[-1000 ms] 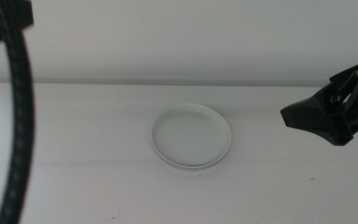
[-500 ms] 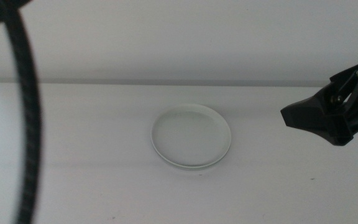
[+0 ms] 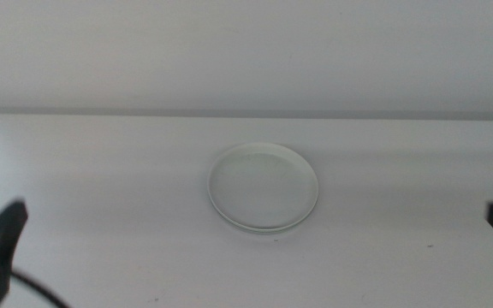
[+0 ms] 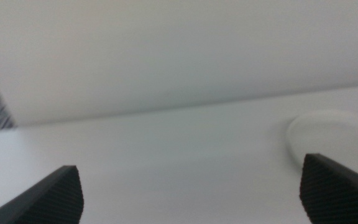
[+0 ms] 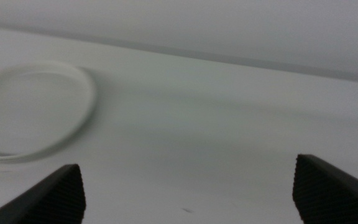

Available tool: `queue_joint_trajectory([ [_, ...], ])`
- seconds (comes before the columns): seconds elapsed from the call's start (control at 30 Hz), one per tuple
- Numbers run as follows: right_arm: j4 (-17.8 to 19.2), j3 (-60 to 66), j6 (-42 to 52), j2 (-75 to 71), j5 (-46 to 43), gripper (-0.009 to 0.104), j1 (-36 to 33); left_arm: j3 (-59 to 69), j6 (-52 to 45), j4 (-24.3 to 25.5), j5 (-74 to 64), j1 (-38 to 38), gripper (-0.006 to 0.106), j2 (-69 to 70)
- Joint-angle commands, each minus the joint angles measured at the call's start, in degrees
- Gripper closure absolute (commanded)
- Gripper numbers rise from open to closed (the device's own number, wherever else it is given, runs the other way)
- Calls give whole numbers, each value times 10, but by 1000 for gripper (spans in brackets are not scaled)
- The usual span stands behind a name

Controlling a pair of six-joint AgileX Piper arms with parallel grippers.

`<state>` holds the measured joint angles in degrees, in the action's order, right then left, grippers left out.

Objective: Stack the three bowls on top of each other.

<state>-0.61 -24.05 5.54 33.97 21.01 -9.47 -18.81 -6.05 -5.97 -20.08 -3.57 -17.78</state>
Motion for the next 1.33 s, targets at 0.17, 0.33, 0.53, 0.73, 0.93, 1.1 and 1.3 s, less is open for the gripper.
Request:
queue_joint_trajectory([
  [0.17, 6, 134, 5, -177, -47, 6, 101, 145, 1, -1, 35, 31, 7, 135],
  [0.33, 6, 203, 5, -278, -48, 6, 108, 212, 1, 3, 56, 31, 7, 199],
  [0.53, 20, 255, 5, -358, -63, 6, 108, 209, 1, 18, 66, 31, 7, 200],
  [0.73, 45, 262, 5, -360, -58, 6, 108, 210, 1, 36, 70, 30, 7, 200],
  [0.93, 45, 262, 5, -360, -69, 6, 107, 210, 1, 47, 71, 30, 7, 198],
  [1.1, 45, 262, 5, -360, -70, 6, 107, 210, 1, 47, 74, 30, 7, 198],
  [1.3, 45, 262, 4, -360, -70, 6, 107, 210, 1, 51, 74, 30, 7, 198],
])
